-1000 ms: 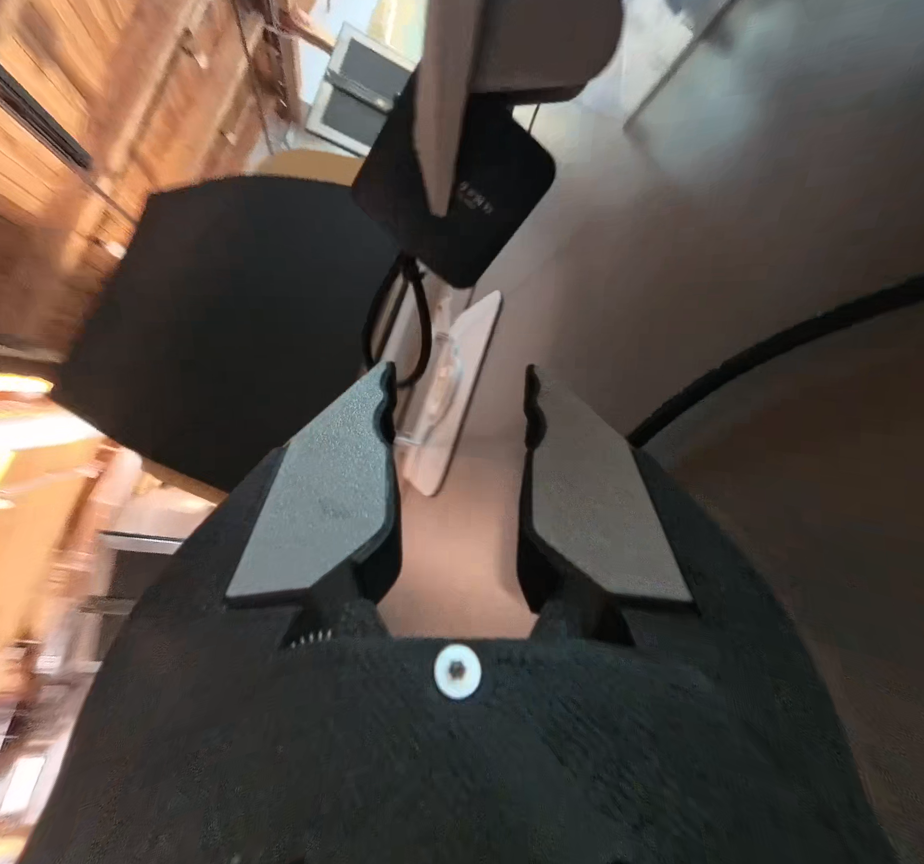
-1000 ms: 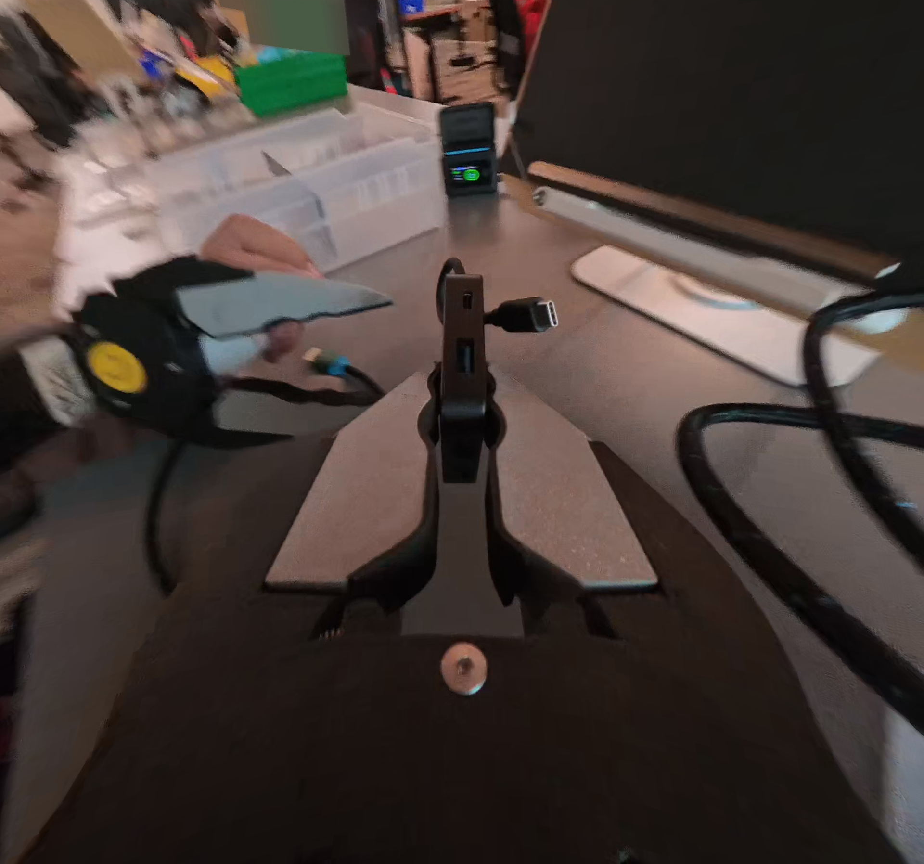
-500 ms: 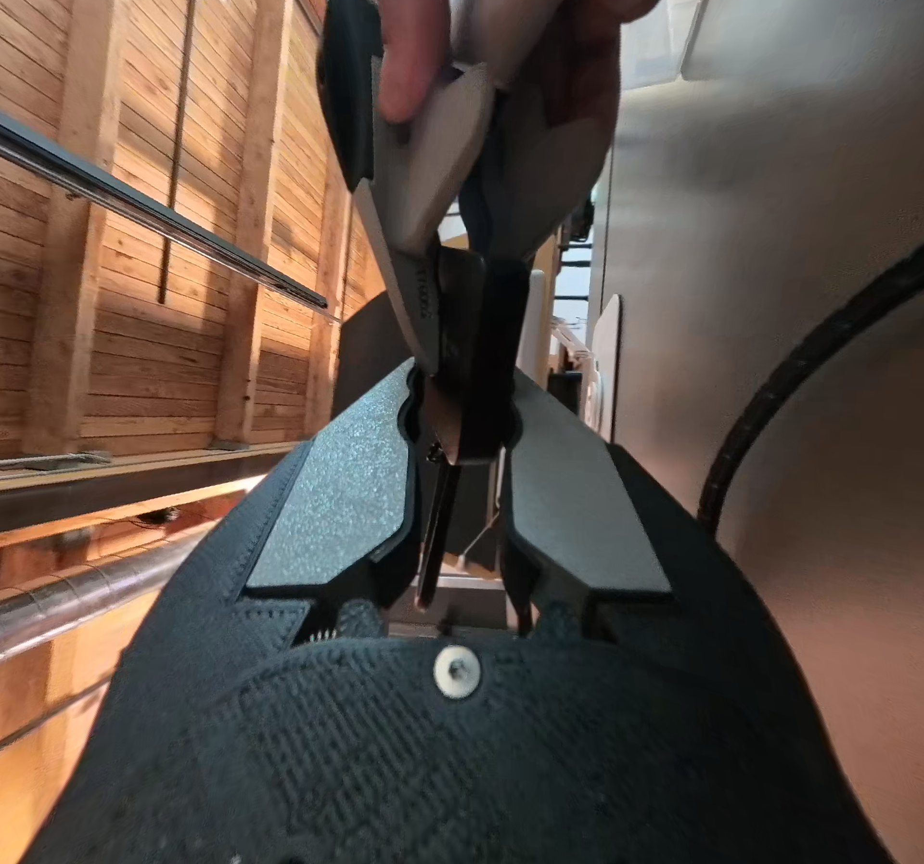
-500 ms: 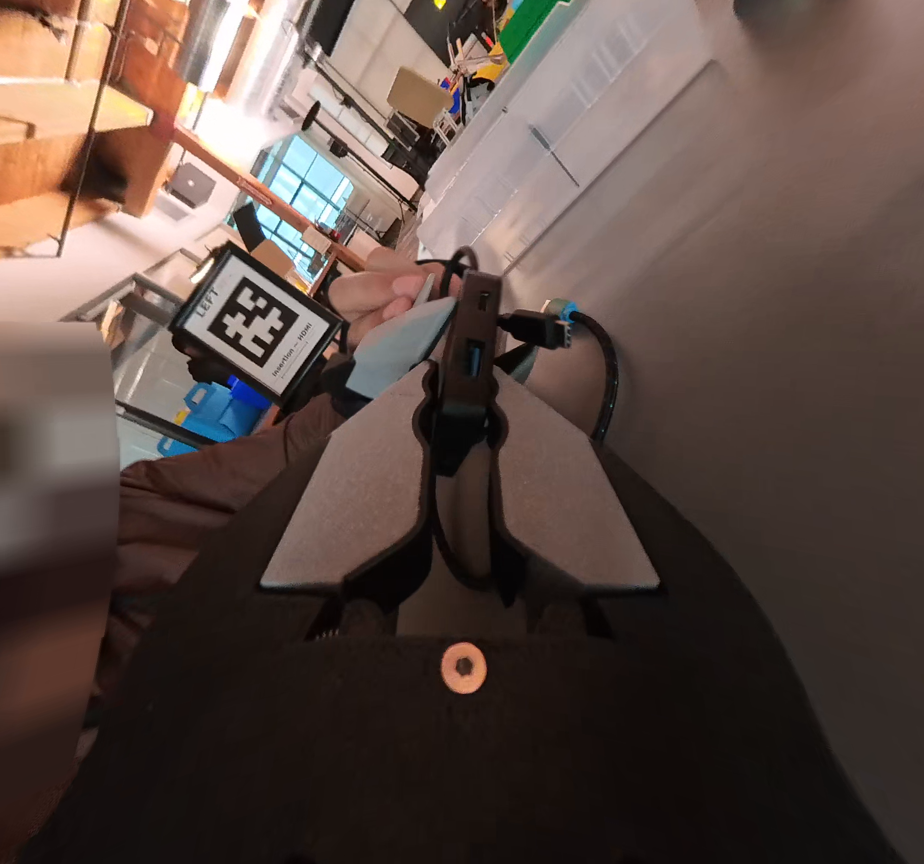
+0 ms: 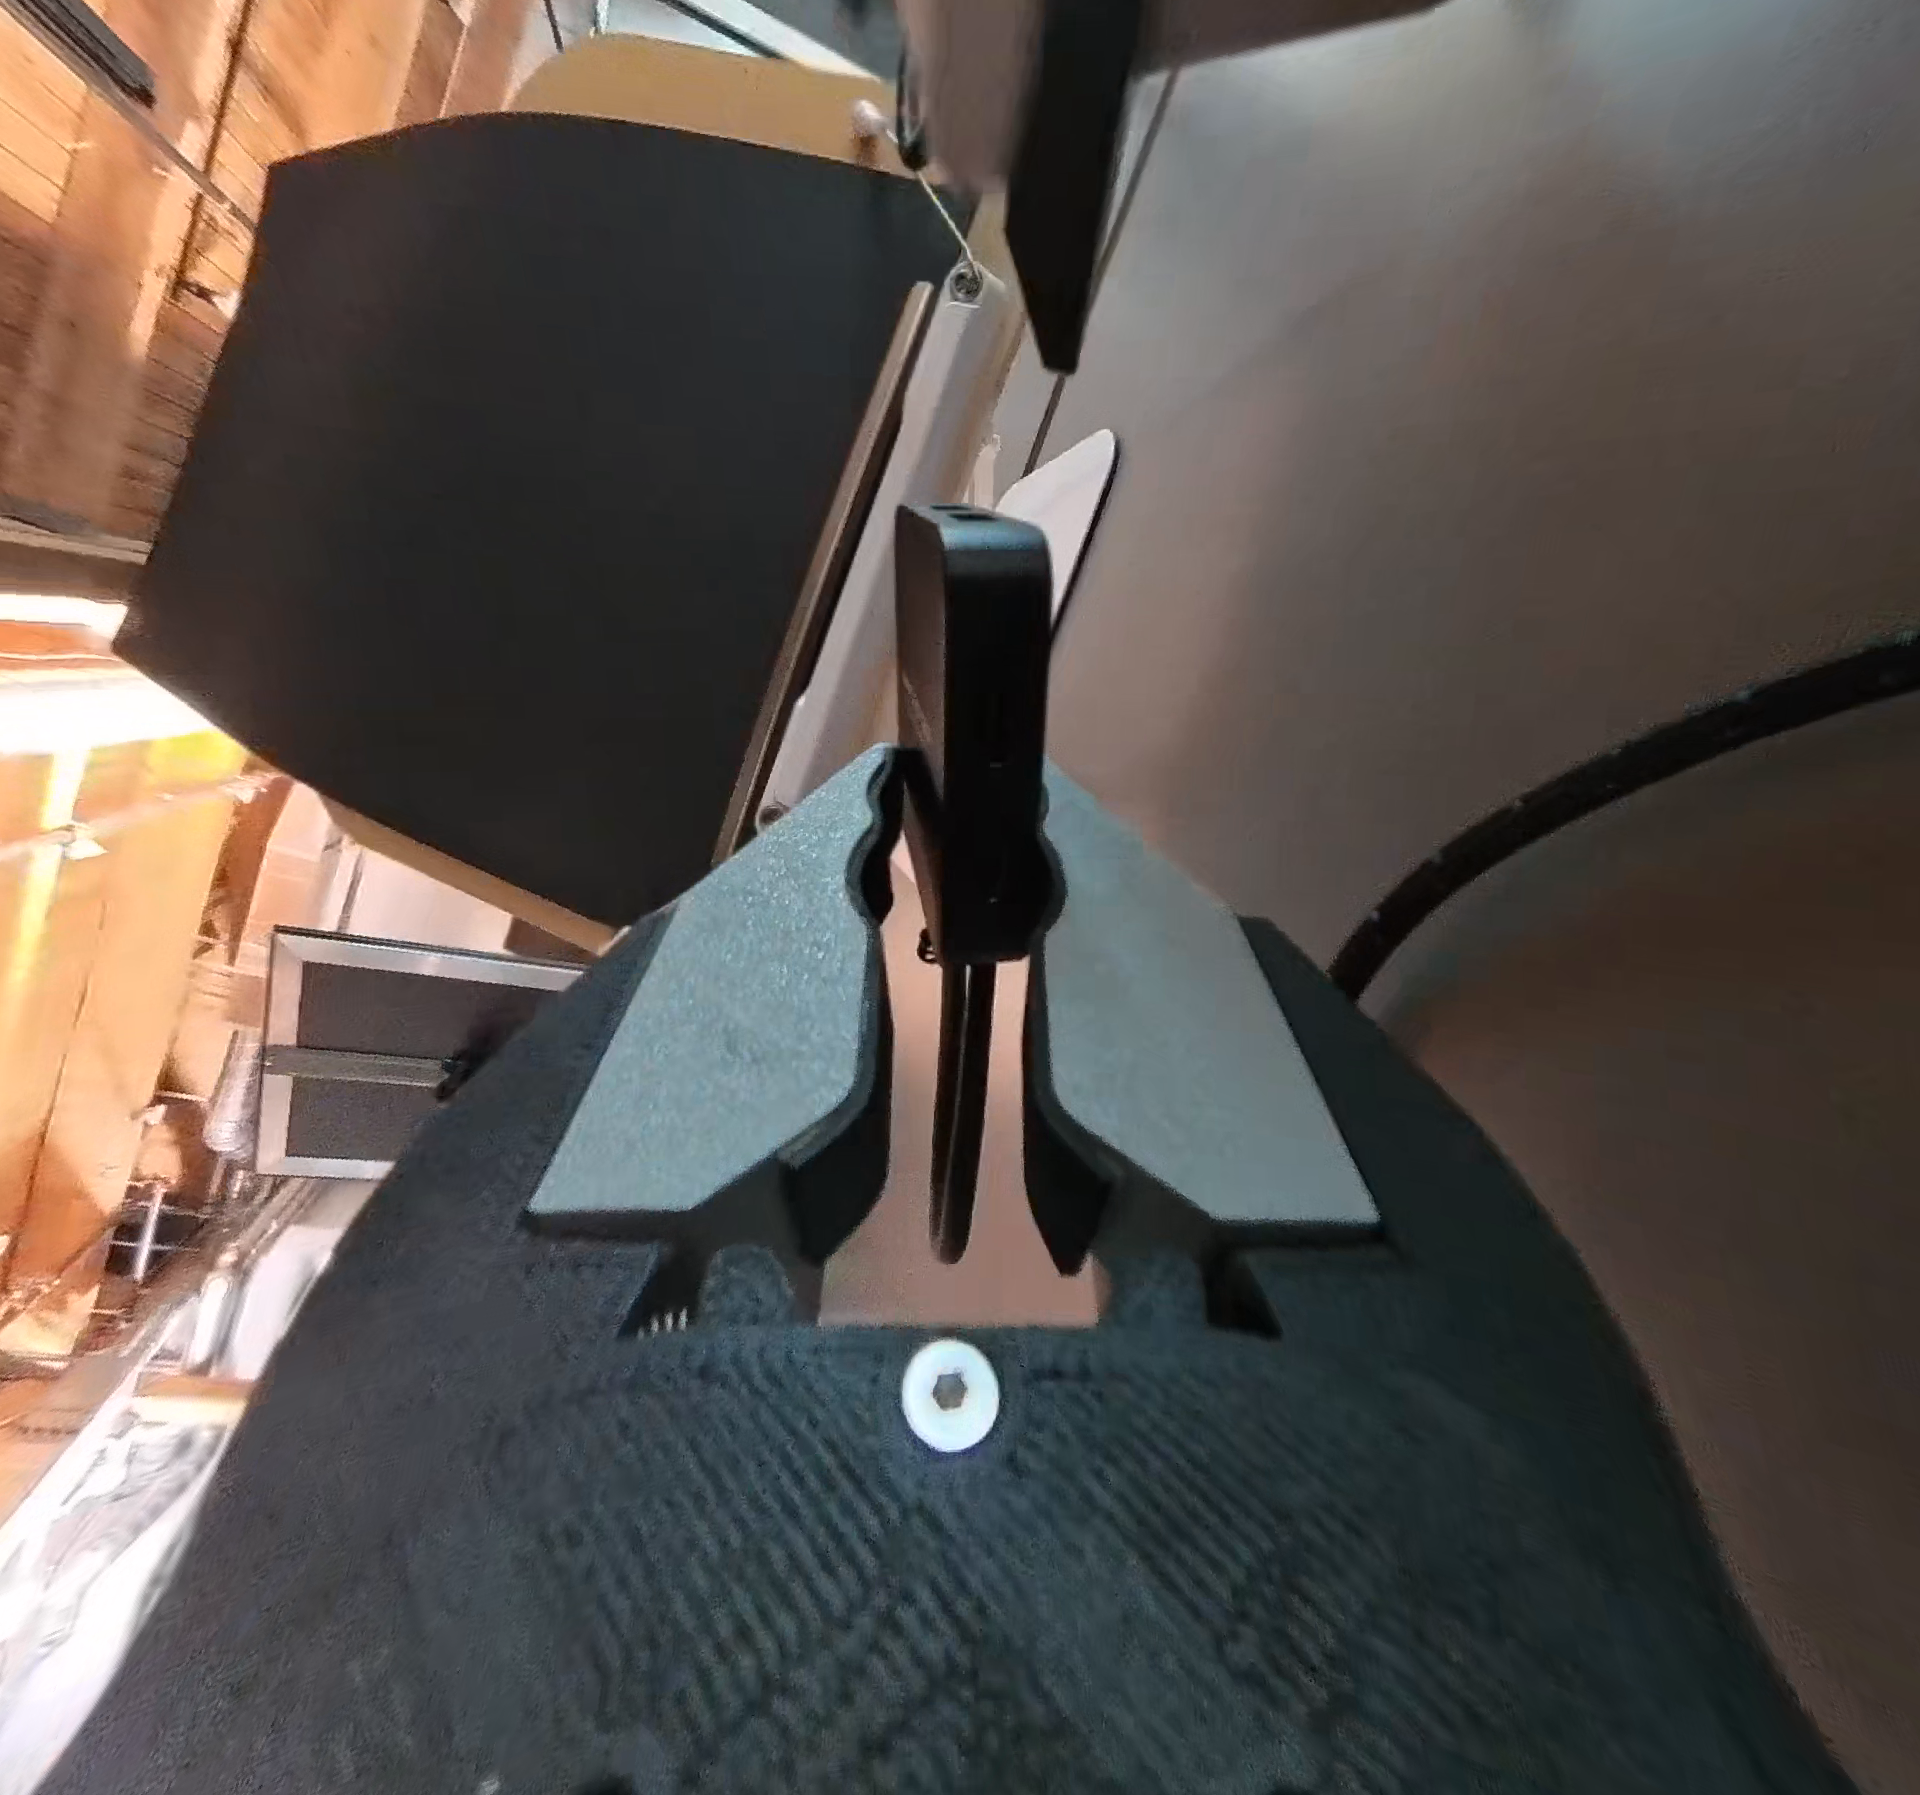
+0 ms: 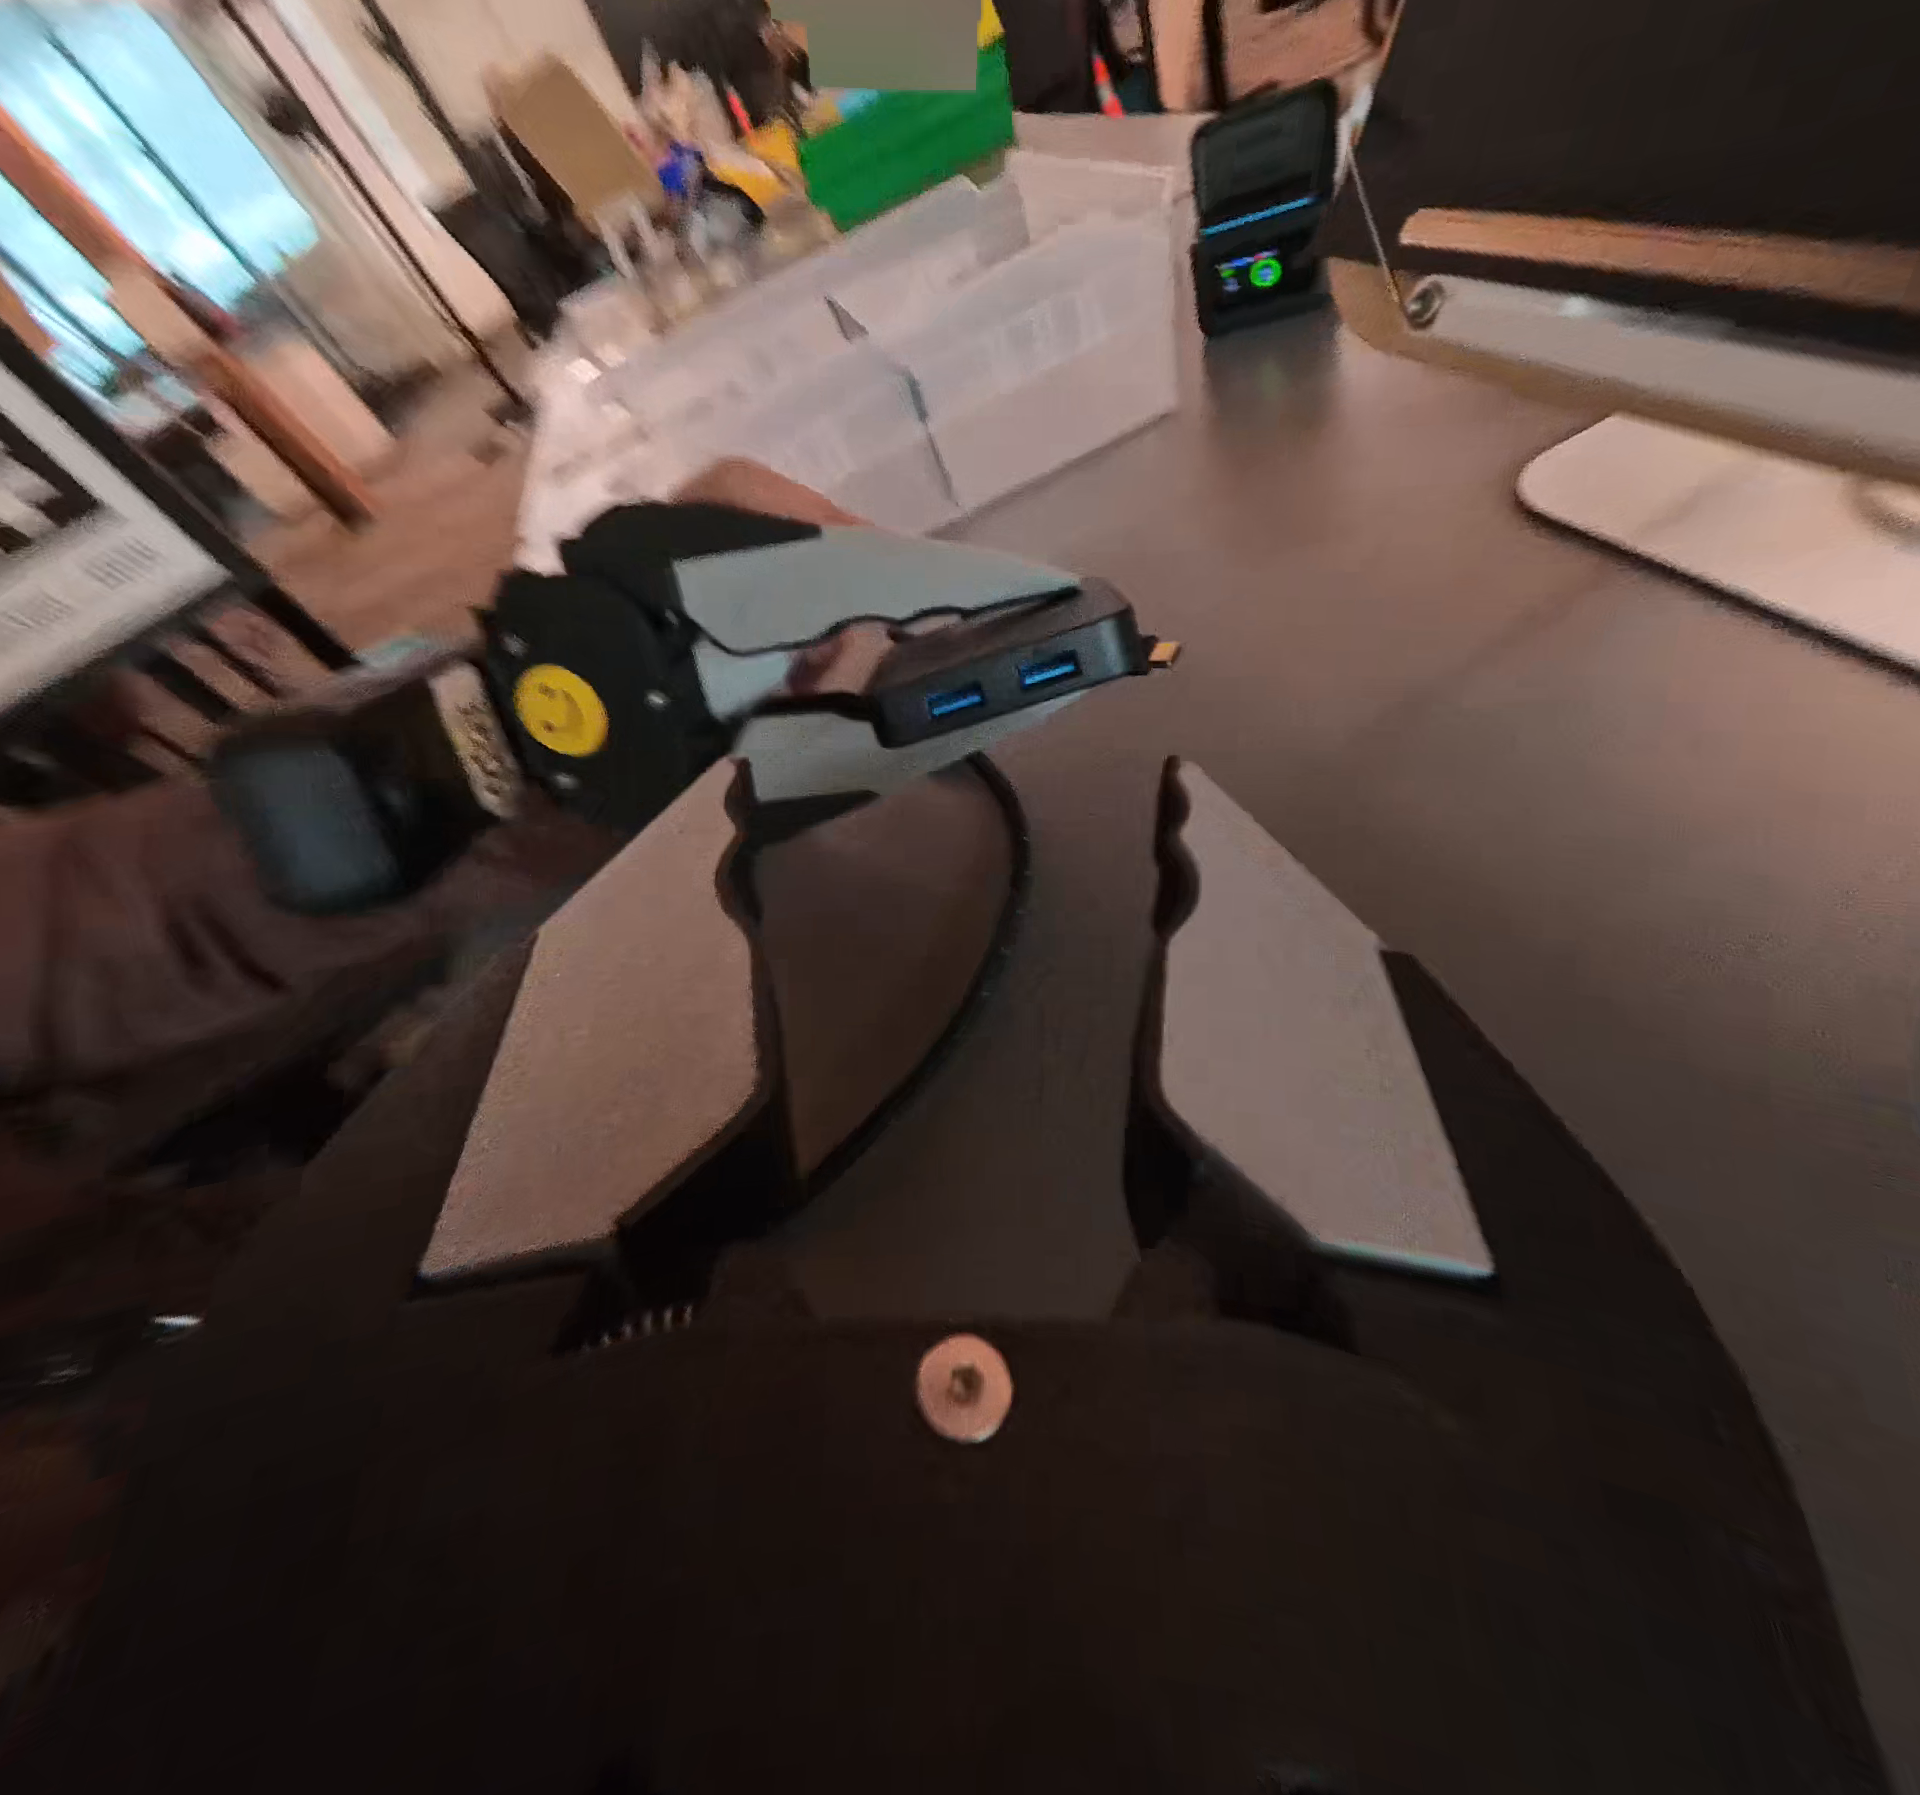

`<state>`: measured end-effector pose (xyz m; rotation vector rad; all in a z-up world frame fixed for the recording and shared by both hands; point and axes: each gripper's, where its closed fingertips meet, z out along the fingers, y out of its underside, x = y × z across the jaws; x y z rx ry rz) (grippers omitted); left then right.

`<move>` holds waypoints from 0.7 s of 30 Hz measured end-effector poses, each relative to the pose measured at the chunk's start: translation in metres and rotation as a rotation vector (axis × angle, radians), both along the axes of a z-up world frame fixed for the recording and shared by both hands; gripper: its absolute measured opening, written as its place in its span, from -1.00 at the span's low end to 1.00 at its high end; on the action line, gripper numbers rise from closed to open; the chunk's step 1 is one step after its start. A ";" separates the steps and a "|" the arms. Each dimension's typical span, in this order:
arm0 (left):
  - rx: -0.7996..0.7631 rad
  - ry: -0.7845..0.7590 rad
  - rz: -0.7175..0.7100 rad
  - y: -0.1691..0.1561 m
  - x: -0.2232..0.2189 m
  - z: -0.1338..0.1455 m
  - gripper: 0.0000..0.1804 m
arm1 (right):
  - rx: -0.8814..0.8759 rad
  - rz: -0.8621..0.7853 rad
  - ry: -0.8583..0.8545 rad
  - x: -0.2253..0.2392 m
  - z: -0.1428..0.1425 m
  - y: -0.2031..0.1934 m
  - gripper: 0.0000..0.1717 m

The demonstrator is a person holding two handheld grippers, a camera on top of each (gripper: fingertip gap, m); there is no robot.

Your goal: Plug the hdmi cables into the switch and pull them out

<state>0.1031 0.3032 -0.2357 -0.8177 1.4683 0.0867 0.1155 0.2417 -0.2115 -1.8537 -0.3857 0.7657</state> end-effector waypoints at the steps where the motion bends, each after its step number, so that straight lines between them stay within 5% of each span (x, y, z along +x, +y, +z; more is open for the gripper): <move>1: 0.001 0.001 -0.001 -0.001 0.000 0.000 -0.78 | 0.026 -0.017 -0.076 -0.003 -0.003 0.002 -0.12; 6: 0.071 0.023 -0.060 -0.018 0.005 0.001 -0.79 | 0.073 -0.147 -0.323 0.002 -0.016 0.012 -0.09; 8: 0.116 0.010 -0.039 -0.014 0.003 0.006 -0.79 | 0.047 -0.187 -0.284 0.012 -0.014 0.013 -0.02; 12: 0.042 -0.035 -0.113 -0.021 0.000 0.011 -0.81 | 0.045 -0.332 -0.156 0.055 -0.002 0.015 -0.33; 16: 0.022 -0.040 -0.115 -0.021 0.003 0.010 -0.81 | 0.052 -0.245 0.028 0.049 0.010 0.009 -0.27; 21: -0.032 -0.068 -0.123 -0.020 0.001 0.012 -0.81 | 0.036 -0.197 -0.003 0.038 0.005 0.008 -0.26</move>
